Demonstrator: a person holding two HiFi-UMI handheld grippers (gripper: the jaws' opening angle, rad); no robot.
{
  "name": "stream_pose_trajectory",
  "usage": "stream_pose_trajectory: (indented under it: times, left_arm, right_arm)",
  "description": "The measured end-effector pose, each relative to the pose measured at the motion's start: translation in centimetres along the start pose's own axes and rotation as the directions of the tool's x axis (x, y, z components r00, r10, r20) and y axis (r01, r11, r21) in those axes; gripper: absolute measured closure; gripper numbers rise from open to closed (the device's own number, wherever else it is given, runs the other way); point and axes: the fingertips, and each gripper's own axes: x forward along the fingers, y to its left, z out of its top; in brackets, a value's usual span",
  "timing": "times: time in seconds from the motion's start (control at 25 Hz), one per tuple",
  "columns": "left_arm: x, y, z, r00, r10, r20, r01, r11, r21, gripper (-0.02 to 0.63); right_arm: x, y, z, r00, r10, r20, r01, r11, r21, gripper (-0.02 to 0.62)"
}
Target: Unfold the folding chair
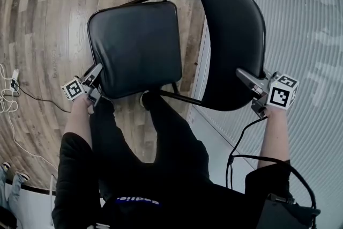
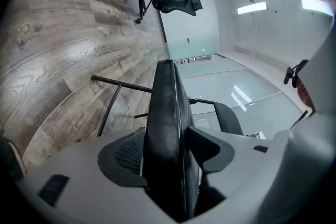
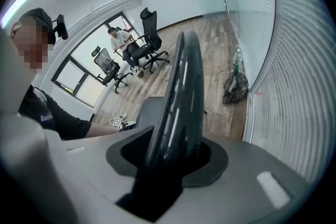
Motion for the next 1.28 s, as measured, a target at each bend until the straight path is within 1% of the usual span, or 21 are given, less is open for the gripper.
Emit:
stream_pose_trajectory:
  times: [0.08, 0.16, 0.2, 0.32, 0.4, 0.52, 0.72, 0.84, 0.92, 1.0, 1.08, 1.2, 1.28]
  left_arm:
    - [-0.6, 0.2, 0.3, 0.998, 0.066, 0.004, -0.066, 0.996, 0.061, 0.363]
    - [-1.1, -0.3, 0.9, 0.994, 0.108, 0.005, -0.108, 0.988, 0.108, 0.362]
    - [-1.4, -0.6, 1.2, 0.991, 0.131, 0.007, -0.13, 0.984, 0.124, 0.362]
    - [-2.7, -2.3, 2.5, 0.984, 0.175, 0.031, -0.178, 0.969, 0.169, 0.362]
    - [-3.5, -4.0, 3.2, 0.981, 0.189, 0.043, -0.194, 0.964, 0.182, 0.362]
    - [-3.8, -7.5, 3.1, 0.984, 0.178, 0.029, -0.18, 0.963, 0.199, 0.362]
    - [-4.7, -13.5, 2.0, 0.986, 0.168, -0.013, -0.159, 0.955, 0.25, 0.362]
    - [-5.4, -18.1, 0.0, 0.986, 0.152, -0.067, -0.131, 0.961, 0.244, 0.362]
    - [-6.0, -21.1, -0.6, 0.987, 0.144, -0.073, -0.121, 0.958, 0.258, 0.362]
    - [-6.4, -24.4, -0.7, 0.989, 0.13, -0.067, -0.106, 0.952, 0.288, 0.362]
    - [-6.6, -28.2, -0.2, 0.992, 0.101, -0.071, -0.073, 0.944, 0.322, 0.363]
    - [-7.5, -34.6, 1.9, 0.995, 0.043, -0.089, -0.008, 0.93, 0.368, 0.364]
    - [-8.4, -38.6, 2.0, 0.994, 0.023, -0.105, 0.02, 0.921, 0.389, 0.364]
  right_arm:
    - [-0.5, -0.5, 0.4, 0.998, -0.016, 0.065, 0.015, 1.0, 0.02, 0.412]
    - [-1.5, -1.1, 1.0, 0.989, -0.068, 0.129, 0.066, 0.998, 0.014, 0.405]
    - [-2.0, -1.3, 1.2, 0.985, -0.098, 0.146, 0.098, 0.995, 0.004, 0.399]
    - [-3.5, -1.0, 1.7, 0.971, -0.17, 0.166, 0.179, 0.983, -0.037, 0.382]
    - [-5.3, -0.6, 2.5, 0.958, -0.206, 0.197, 0.219, 0.975, -0.044, 0.381]
    - [-8.2, 0.0, 3.9, 0.938, -0.23, 0.258, 0.247, 0.968, -0.036, 0.383]
    - [-10.6, 3.2, 5.1, 0.936, -0.211, 0.282, 0.233, 0.971, -0.049, 0.391]
    - [-12.2, 5.4, 5.7, 0.927, -0.2, 0.317, 0.221, 0.975, -0.032, 0.4]
    - [-13.1, 7.0, 6.0, 0.923, -0.185, 0.336, 0.207, 0.978, -0.03, 0.408]
    - [-13.7, 9.0, 6.5, 0.923, -0.162, 0.348, 0.191, 0.98, -0.052, 0.417]
    - [-13.8, 11.5, 7.3, 0.922, -0.131, 0.365, 0.173, 0.982, -0.083, 0.427]
    - [-13.7, 16.7, 9.5, 0.916, -0.086, 0.393, 0.143, 0.983, -0.118, 0.445]
    - [-14.0, 19.7, 9.9, 0.918, -0.059, 0.392, 0.119, 0.985, -0.129, 0.454]
